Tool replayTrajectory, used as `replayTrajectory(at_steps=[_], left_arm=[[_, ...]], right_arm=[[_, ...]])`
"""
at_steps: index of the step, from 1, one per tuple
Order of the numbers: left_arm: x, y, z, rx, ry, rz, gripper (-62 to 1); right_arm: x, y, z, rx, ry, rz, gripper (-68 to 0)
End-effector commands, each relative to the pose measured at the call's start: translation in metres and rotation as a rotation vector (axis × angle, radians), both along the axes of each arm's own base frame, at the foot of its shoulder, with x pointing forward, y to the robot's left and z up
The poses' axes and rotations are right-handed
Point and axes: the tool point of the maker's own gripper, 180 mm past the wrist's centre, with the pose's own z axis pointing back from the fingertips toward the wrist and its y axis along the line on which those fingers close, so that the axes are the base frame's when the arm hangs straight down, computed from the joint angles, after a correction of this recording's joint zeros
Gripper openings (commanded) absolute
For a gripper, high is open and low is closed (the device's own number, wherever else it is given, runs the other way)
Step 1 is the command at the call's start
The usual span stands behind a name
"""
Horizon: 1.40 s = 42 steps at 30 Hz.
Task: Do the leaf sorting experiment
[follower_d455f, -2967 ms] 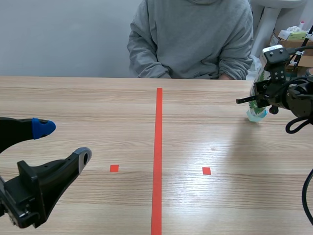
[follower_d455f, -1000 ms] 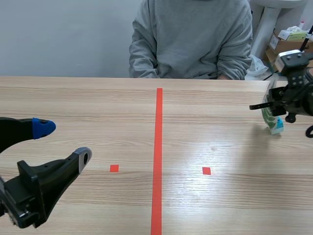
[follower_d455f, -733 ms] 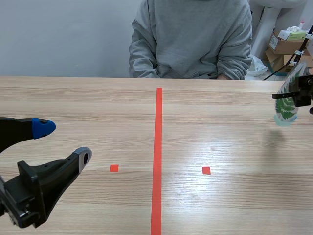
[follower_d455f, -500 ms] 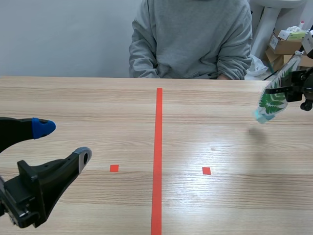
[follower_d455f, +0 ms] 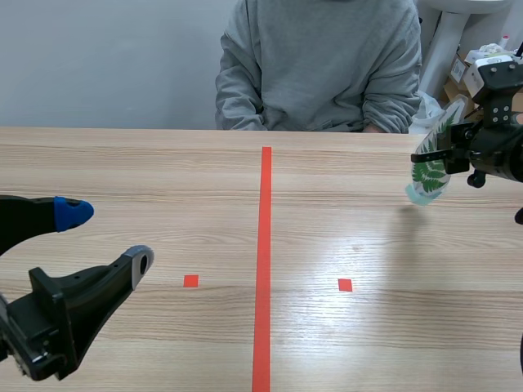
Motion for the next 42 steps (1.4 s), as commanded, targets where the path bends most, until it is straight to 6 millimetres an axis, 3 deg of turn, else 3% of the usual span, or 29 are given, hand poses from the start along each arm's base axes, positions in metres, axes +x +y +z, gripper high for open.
replayTrajectory(at_steps=[1, 26, 35, 40, 42], left_arm=[[0.0, -0.003, 0.008, -0.024, -0.019, 0.0, -6.7], [-0.001, -0.003, 0.007, -0.023, -0.018, -0.001, -6.7], [-0.001, -0.003, 0.007, -0.023, -0.018, -0.001, -6.7], [-0.001, -0.003, 0.007, -0.023, -0.018, -0.001, -6.7], [-0.001, -0.003, 0.007, -0.023, -0.018, -0.001, -6.7]], right_arm=[[0.007, -0.007, 0.016, -0.009, -0.049, -0.009, -66.8], [-0.006, -0.017, -0.008, -0.054, -0.016, -0.04, -65.8], [-0.006, -0.017, -0.008, -0.054, -0.016, -0.039, -34.5], [-0.007, -0.017, -0.009, -0.055, -0.011, -0.04, -13.0], [-0.008, -0.018, -0.011, -0.057, 0.005, -0.041, -10.5]])
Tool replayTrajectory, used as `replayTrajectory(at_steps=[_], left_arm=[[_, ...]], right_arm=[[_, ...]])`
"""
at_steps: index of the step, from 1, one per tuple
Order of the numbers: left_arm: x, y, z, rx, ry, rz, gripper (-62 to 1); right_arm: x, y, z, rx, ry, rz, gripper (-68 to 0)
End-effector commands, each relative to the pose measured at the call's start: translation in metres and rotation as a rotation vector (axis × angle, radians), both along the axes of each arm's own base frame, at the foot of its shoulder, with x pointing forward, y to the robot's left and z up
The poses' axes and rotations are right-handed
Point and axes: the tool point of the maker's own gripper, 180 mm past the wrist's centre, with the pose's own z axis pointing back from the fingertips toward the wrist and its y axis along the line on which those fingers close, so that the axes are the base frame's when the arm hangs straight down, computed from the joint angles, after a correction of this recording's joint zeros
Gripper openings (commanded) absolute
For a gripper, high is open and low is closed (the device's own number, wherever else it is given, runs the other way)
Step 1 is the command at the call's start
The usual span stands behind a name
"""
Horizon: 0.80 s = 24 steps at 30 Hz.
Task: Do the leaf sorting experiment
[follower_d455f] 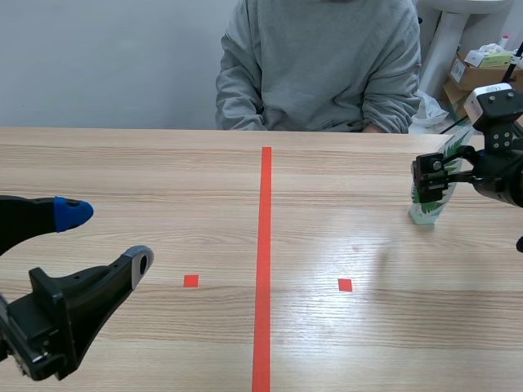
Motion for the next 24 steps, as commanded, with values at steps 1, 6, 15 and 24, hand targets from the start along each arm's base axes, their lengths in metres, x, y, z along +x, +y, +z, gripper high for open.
replayTrajectory(at_steps=[1, 6, 15, 24], left_arm=[[-0.001, -0.003, 0.007, -0.023, -0.018, -0.001, -6.7], [-0.001, -0.003, 0.007, -0.021, -0.016, -0.001, -6.7], [-0.002, -0.003, 0.003, -0.01, 0.0, -0.003, -6.7], [-0.002, -0.002, 0.0, 0.002, 0.015, -0.004, -6.7]], right_arm=[[0.008, -0.007, 0.014, -0.016, -0.029, -0.006, -10.6], [-0.004, -0.001, 0.005, -0.016, -0.015, 0.019, -10.5], [-0.051, 0.022, 0.021, -0.09, -0.07, 0.099, -10.5], [-0.137, 0.027, 0.029, -0.113, -0.02, 0.171, -10.5]])
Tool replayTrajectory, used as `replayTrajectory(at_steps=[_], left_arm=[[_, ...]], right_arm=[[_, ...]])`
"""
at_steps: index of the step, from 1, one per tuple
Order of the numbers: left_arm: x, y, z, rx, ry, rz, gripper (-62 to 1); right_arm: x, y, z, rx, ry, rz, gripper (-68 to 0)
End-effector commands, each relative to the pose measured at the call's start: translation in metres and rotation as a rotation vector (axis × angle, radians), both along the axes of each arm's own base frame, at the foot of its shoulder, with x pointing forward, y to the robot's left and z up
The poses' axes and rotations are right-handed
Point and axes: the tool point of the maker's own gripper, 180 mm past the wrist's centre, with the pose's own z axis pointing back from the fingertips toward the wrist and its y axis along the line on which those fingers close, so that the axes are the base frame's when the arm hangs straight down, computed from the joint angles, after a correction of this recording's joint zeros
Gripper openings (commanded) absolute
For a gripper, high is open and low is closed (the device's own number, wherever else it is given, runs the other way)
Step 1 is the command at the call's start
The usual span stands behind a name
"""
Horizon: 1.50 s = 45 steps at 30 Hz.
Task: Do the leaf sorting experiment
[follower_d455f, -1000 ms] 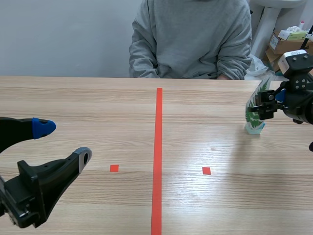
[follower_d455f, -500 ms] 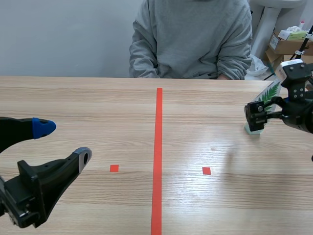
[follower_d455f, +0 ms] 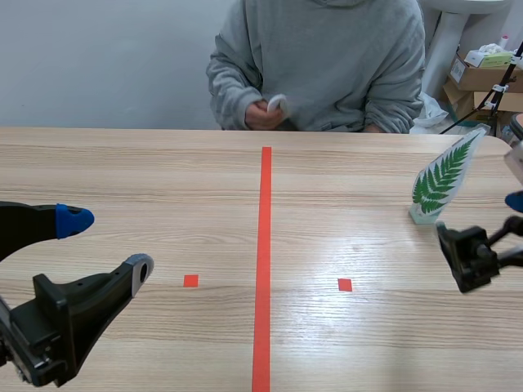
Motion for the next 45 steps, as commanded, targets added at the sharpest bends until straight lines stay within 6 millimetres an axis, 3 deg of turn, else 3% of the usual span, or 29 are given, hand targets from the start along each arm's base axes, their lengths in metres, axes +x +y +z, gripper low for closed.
replayTrajectory(at_steps=[1, 8, 16, 23, 45], left_arm=[[-0.001, -0.003, 0.007, -0.021, -0.016, -0.002, -6.7], [-0.001, -0.003, 0.007, -0.021, -0.016, -0.002, -6.7], [-0.001, -0.003, 0.007, -0.02, -0.016, -0.002, -6.7], [-0.001, -0.003, 0.006, -0.019, -0.014, -0.002, -6.7], [-0.001, -0.003, 0.006, -0.016, -0.01, -0.002, -6.7]], right_arm=[[-0.009, -0.001, 0.006, 0.02, -0.004, 0.019, -10.5], [-0.058, 0.027, 0.022, 0.144, 0.055, 0.162, -10.6], [-0.09, 0.066, 0.034, 0.217, 0.138, 0.31, -10.6], [-0.091, 0.078, 0.047, 0.205, 0.128, 0.351, -10.6], [-0.09, 0.078, 0.048, 0.203, 0.123, 0.352, -10.7]])
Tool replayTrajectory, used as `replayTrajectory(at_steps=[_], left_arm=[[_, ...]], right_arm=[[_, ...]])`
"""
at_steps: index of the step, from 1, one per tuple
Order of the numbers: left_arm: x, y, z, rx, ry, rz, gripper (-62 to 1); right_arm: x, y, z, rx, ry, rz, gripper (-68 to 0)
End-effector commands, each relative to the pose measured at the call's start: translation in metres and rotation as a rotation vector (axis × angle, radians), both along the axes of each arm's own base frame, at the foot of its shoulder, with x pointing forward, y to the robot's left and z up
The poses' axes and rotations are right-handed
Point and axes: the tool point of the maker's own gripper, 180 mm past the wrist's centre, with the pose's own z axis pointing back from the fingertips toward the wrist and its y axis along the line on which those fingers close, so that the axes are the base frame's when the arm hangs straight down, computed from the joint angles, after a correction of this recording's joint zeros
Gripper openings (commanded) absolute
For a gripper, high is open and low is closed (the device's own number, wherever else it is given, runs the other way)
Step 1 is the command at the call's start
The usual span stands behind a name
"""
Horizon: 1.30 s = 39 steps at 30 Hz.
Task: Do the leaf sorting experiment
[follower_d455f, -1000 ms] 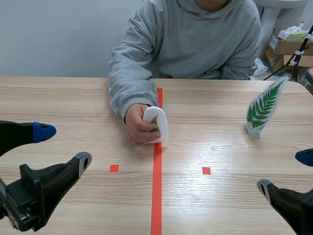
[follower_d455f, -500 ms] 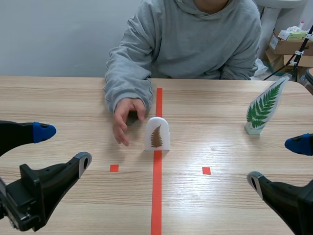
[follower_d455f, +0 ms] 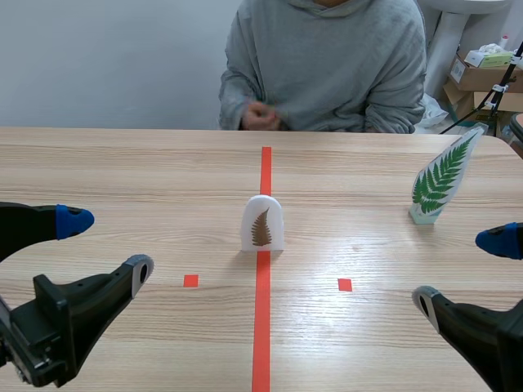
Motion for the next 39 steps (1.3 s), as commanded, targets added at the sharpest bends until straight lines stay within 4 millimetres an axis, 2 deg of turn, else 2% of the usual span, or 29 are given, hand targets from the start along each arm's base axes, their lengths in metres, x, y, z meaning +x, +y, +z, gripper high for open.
replayTrajectory(at_steps=[1, 39], left_arm=[[-0.0006, -0.0029, 0.0063, -0.019, -0.014, -0.001, -6.7], [-0.0006, -0.0029, 0.0064, -0.02, -0.014, -0.001, -6.7]], right_arm=[[0.0024, -0.0003, 0.0031, 0.005, -0.014, 0.007, -10.7], [0.0015, -0.0038, -0.0021, -0.042, -0.007, 0.012, -10.6]])
